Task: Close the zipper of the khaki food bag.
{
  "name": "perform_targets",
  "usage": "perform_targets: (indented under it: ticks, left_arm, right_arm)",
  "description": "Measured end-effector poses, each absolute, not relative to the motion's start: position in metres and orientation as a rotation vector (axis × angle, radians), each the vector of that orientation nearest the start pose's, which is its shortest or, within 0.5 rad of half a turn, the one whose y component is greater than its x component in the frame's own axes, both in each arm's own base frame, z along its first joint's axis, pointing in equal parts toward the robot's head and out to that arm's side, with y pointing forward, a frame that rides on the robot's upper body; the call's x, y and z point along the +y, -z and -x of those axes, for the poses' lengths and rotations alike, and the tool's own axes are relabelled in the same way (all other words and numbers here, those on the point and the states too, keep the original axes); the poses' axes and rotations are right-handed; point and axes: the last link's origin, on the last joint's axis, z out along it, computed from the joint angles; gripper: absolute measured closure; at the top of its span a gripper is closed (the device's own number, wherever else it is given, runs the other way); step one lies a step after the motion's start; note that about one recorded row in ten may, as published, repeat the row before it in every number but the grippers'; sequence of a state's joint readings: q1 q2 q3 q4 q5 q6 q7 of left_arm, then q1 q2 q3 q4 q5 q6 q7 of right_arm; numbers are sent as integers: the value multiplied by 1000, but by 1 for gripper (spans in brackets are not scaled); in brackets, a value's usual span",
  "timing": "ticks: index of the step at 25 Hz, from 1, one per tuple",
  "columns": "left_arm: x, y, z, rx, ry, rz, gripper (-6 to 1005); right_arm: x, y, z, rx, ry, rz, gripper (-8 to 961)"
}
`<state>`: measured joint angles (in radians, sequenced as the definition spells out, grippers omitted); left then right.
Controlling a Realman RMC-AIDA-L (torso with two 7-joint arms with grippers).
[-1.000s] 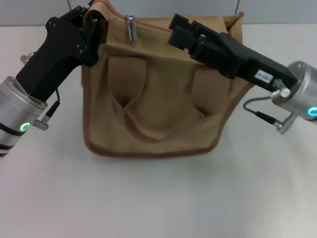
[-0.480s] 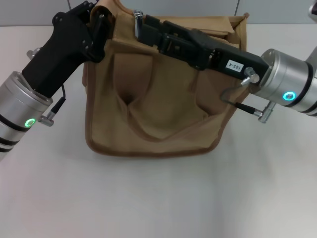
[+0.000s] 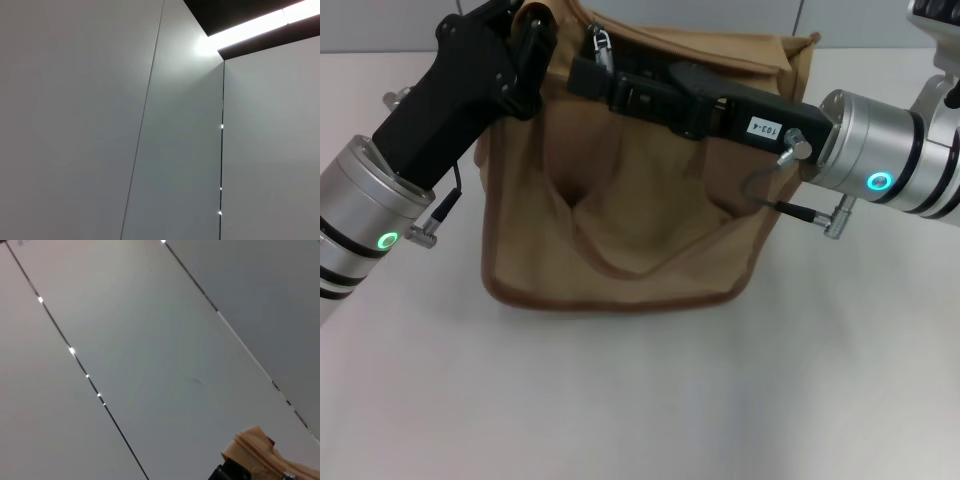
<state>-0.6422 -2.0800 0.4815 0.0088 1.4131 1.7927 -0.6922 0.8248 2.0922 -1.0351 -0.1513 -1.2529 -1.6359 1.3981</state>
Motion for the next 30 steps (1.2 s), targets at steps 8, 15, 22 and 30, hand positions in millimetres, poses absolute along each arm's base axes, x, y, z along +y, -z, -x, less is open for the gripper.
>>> perform_targets:
  ticks: [8,15,22,30]
  left_arm:
    - [321,10,206,-272,1572,2024,946]
    - [321,10,206,-270,1574,2024,943]
    - [320,11,206,-278,1580,2026,940]
    - [319,11,206,-277,1581,2024,937]
  right_arm:
    - [349,50,-139,861,-1588,2654,202]
    - [349,49,-140,865,-1588,2645,213]
    - [351,48,-139,861,-1605,2621,355]
    - [353,51,-142,887,-1576,2614,694]
